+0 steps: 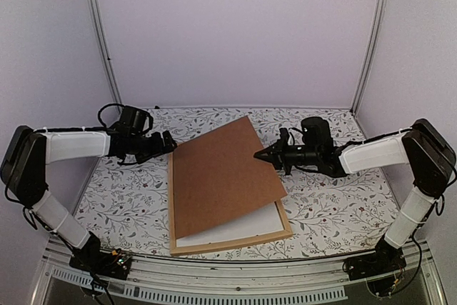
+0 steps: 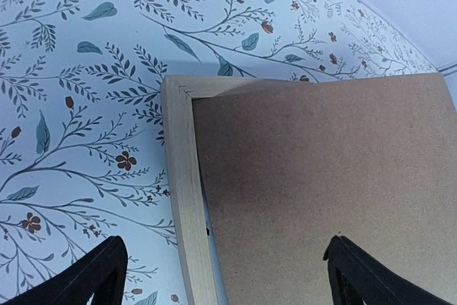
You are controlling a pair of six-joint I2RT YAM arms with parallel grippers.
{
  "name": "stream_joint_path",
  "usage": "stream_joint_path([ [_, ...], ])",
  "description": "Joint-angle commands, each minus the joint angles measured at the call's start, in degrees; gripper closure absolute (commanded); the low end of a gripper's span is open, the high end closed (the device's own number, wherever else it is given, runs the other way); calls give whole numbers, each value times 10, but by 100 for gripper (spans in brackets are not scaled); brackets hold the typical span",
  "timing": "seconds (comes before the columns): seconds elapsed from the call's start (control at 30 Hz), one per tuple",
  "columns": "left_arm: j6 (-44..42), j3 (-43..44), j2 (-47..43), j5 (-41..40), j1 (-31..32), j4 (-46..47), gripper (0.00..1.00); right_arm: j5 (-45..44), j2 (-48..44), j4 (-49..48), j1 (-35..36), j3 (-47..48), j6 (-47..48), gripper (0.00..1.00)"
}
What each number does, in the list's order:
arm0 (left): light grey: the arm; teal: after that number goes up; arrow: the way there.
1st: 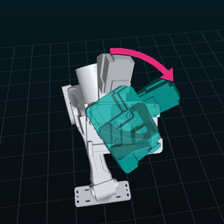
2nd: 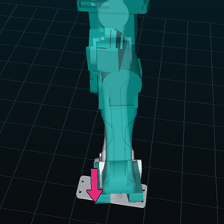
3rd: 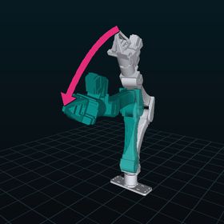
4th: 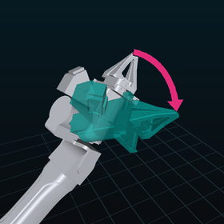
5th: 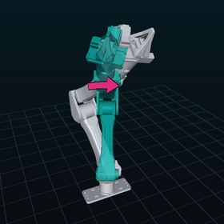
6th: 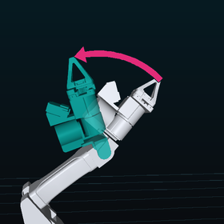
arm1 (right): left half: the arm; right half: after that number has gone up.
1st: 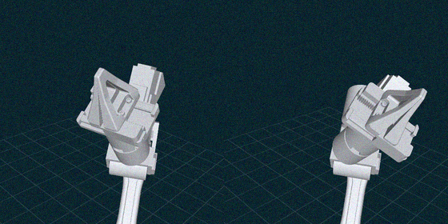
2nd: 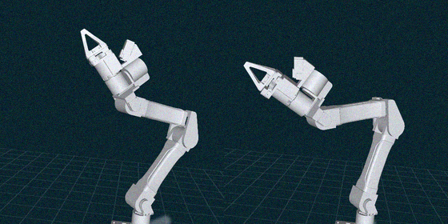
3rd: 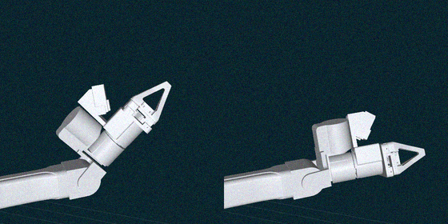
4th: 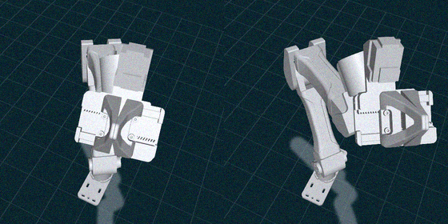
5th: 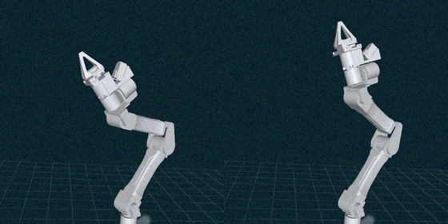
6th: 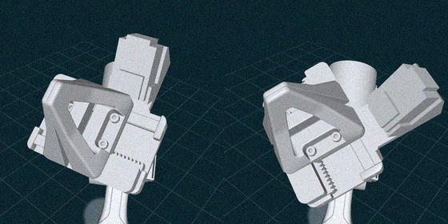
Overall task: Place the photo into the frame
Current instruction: Place the backboard on the frame body.
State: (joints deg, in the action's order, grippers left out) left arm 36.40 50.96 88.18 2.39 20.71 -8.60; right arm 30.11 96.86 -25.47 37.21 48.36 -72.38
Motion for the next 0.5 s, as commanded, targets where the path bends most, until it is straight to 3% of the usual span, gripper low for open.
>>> stream_joint_path([
  [0.0,-6,3,8,7,-5,13,0,-13,7,-41,10,10,15,100],
  [0.47,-2,-6,15,17,-5,22,0,-64,-5,-10,28,-1,61,100],
])
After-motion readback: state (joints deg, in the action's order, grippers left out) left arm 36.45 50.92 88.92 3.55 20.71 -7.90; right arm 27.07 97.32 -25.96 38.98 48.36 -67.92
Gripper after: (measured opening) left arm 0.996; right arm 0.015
